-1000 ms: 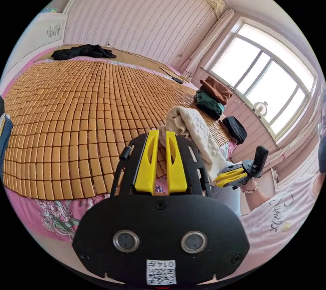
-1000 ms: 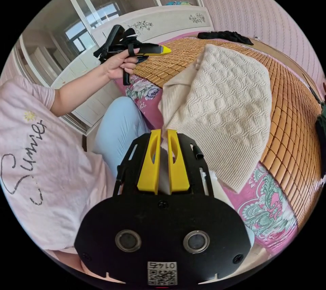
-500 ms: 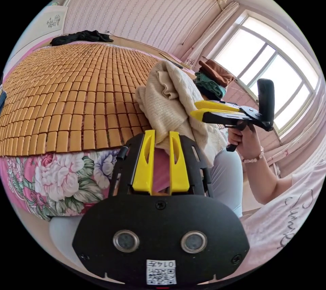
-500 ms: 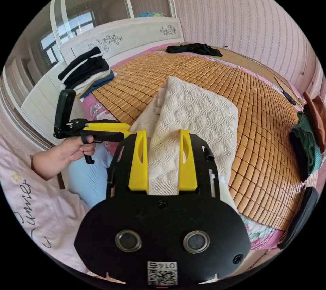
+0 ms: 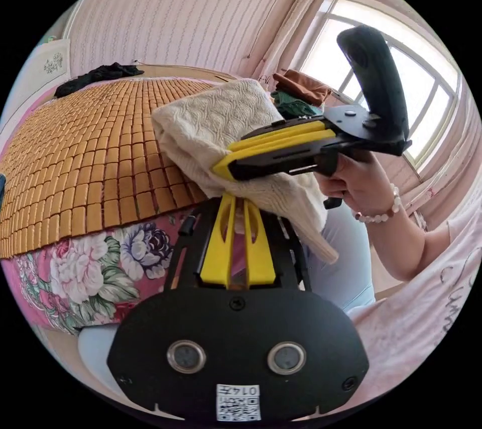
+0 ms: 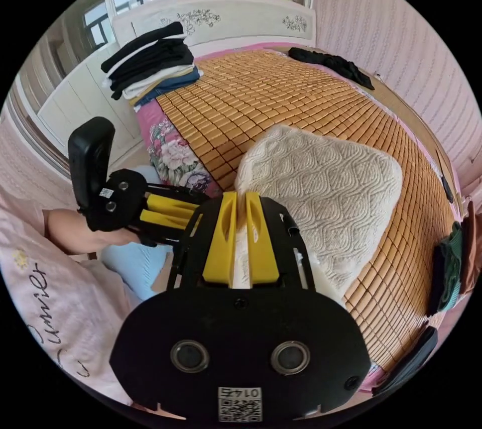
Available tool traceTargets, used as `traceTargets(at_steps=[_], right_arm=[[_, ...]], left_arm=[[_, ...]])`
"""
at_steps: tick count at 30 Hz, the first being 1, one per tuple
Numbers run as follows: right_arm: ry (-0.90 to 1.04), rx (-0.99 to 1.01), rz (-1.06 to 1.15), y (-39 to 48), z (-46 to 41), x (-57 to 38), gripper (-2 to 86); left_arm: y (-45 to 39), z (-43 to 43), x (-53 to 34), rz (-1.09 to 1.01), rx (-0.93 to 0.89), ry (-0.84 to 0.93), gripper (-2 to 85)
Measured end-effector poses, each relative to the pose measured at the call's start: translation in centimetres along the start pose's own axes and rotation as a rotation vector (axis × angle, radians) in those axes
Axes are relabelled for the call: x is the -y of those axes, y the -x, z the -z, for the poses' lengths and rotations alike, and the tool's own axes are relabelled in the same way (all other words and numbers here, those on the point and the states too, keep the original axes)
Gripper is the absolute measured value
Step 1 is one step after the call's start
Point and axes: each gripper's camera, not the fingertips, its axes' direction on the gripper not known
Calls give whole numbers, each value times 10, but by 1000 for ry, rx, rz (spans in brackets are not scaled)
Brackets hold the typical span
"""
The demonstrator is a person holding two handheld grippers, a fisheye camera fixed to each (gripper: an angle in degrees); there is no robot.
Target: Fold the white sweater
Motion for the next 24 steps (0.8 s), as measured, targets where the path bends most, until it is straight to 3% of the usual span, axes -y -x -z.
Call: traceTargets(at_steps=[5, 9, 13, 16, 22, 24], right_arm=[[-89, -63, -13, -6, 3, -43, 76], [-122, -124, -23, 9, -2, -69, 95], [-167, -306, -4, 35, -29, -94, 104], [-180, -410, -4, 47, -34, -108, 103], [-272, -222, -146, -35, 12, -154, 91], [-341, -169, -210, -82, 32, -165, 95]], left_arm=[[23, 56, -1, 129, -35, -60, -2], [-4, 86, 49, 17, 26, -165, -7], [-33, 67, 91, -61, 49, -185, -5], [-36, 29, 108, -65, 122, -78, -6], [-11, 49, 109, 36, 89, -78, 3], [-7, 74, 110, 95, 34, -113, 49]])
